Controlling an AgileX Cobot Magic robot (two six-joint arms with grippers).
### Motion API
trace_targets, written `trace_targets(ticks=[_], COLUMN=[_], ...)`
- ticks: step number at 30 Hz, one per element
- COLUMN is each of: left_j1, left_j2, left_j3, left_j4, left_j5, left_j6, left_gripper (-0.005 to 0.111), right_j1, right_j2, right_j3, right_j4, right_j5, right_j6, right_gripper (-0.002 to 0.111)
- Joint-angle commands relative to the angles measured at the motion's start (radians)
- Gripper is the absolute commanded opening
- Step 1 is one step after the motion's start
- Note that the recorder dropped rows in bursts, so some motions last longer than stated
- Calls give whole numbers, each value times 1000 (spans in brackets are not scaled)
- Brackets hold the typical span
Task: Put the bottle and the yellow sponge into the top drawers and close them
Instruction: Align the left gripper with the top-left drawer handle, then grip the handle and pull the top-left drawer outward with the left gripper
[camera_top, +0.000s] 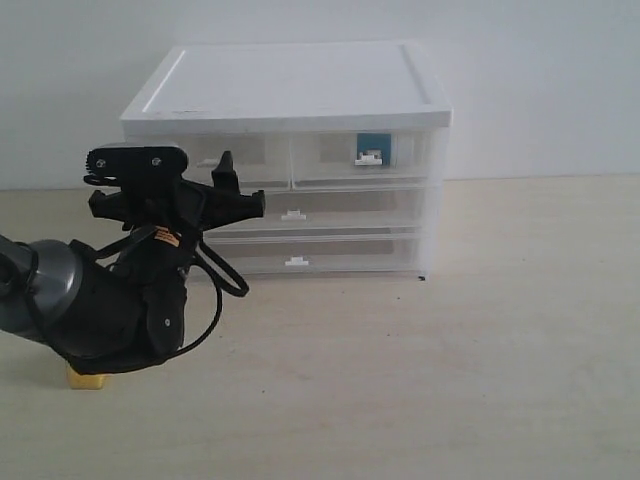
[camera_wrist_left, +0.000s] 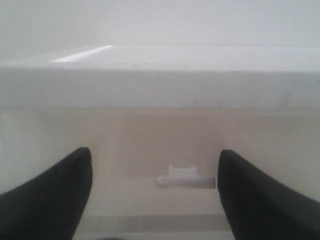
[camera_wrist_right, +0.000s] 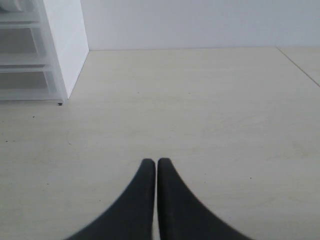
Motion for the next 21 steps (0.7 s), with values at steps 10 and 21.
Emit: trace_targets(ticks=[10, 21], left_j1=[-12, -108], left_j2=[0, -76], left_j3=[15, 92], left_j4=[-32, -140], left_j5=[-10, -10], left_j6=[10, 89], left_gripper=[4, 4], right_j1=[1, 1], right_j2=[-6, -6], right_j3=[4, 4], right_j4=[0, 0], right_j5=[-5, -7], right_j6=[0, 0], right_gripper=[0, 0])
